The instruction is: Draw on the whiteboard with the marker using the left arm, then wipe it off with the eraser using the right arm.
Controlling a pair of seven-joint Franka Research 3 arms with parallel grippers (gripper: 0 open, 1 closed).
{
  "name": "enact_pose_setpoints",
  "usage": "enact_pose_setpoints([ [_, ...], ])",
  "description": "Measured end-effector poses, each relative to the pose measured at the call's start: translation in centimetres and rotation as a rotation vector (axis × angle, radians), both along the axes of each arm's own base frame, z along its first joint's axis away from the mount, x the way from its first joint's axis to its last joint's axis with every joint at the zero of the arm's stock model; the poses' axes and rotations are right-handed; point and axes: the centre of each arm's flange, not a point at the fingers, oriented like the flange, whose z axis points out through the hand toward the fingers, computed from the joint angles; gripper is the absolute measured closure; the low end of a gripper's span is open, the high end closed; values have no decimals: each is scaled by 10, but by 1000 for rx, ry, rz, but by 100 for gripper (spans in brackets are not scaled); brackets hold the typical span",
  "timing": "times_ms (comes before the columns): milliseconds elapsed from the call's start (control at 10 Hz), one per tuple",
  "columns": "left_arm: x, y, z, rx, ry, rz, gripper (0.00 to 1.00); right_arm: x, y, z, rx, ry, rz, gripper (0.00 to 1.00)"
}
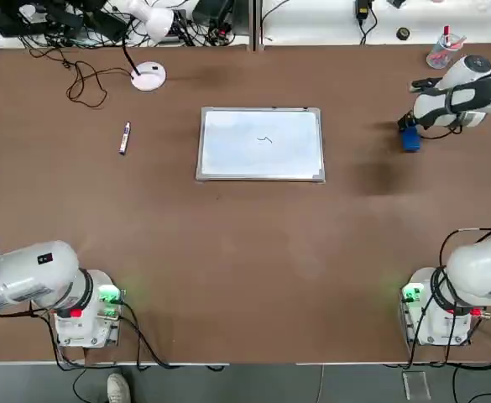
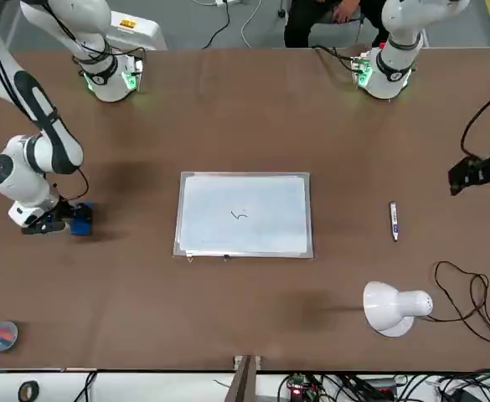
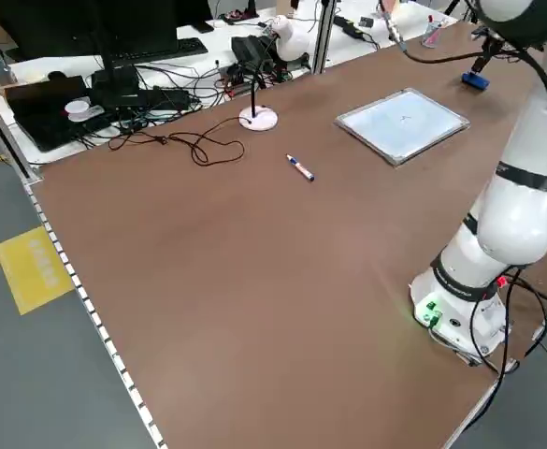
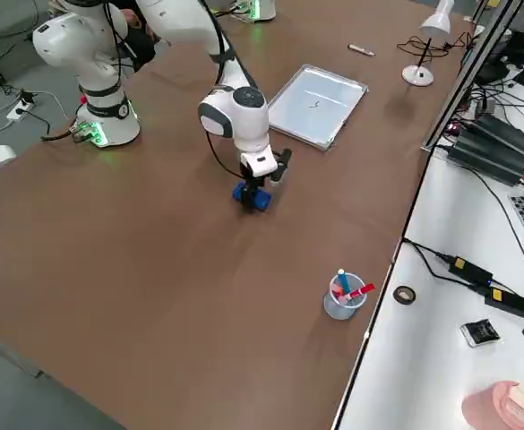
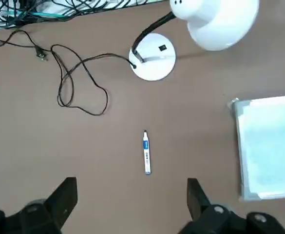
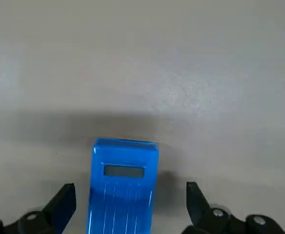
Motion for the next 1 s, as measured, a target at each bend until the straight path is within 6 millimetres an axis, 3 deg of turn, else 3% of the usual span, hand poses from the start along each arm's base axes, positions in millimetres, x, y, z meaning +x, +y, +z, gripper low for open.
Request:
enact_pose_setpoints([
  [400, -23, 1, 22, 6, 18, 2, 0, 0, 0, 0, 0, -5, 0, 5],
  [500, -29, -2, 24, 16, 23, 3, 0, 1, 0, 0, 0, -6, -1, 11],
  [800, -47, -4, 24, 39, 37, 6, 0, 1, -1, -1, -1, -13, -2, 16],
  [1000, -57, -3, 18, 47, 53, 9, 0, 1, -1, -3, -1, -13, -2, 32],
])
